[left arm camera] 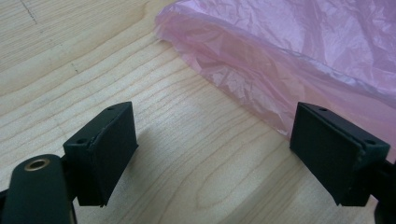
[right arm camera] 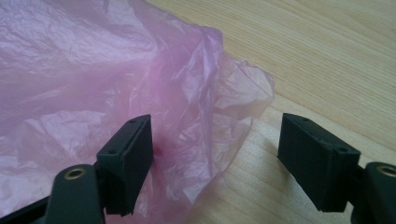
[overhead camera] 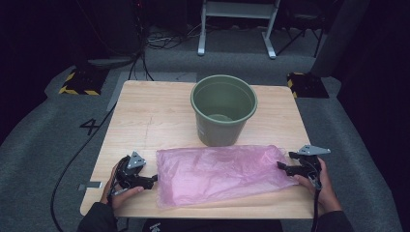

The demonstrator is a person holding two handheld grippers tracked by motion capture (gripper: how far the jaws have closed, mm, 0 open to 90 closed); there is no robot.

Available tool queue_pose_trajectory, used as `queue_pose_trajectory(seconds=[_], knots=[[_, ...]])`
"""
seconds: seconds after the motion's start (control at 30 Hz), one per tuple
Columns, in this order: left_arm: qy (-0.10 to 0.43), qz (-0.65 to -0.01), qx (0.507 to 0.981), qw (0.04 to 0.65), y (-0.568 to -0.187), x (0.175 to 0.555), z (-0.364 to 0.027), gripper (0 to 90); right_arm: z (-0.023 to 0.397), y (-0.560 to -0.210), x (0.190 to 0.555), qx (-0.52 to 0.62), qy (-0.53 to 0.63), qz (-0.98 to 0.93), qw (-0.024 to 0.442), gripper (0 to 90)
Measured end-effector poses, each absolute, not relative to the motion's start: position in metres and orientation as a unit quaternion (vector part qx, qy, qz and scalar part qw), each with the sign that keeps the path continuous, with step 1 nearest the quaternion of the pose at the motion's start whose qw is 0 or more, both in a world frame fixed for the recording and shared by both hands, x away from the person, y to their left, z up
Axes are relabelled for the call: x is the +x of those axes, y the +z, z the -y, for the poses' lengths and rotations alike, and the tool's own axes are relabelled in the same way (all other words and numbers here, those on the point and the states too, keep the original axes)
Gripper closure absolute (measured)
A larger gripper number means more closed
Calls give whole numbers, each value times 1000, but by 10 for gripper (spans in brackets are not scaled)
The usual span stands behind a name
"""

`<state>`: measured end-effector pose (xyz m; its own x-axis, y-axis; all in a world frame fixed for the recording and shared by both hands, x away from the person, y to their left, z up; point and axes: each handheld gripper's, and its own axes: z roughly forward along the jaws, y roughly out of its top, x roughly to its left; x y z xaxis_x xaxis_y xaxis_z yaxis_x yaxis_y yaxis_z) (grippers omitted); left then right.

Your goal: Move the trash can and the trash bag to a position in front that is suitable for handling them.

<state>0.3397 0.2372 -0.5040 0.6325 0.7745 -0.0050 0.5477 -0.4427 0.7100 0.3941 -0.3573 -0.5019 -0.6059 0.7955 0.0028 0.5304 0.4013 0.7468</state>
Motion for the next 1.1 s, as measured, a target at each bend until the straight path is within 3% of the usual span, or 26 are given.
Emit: queue_pose_trajectory(seconds=[0.3,0.63,1.1], knots=[[164,-398,832,349,-504,340,-237,140,361,-500,392,408,383,-809,180,269],[162,-398,832,350,-504,340,-236,140,357,-450,359,366,435,-782,255,318],[163,-401,831,350,-504,340,-235,141,333,-483,364,336,395,-838,171,349]])
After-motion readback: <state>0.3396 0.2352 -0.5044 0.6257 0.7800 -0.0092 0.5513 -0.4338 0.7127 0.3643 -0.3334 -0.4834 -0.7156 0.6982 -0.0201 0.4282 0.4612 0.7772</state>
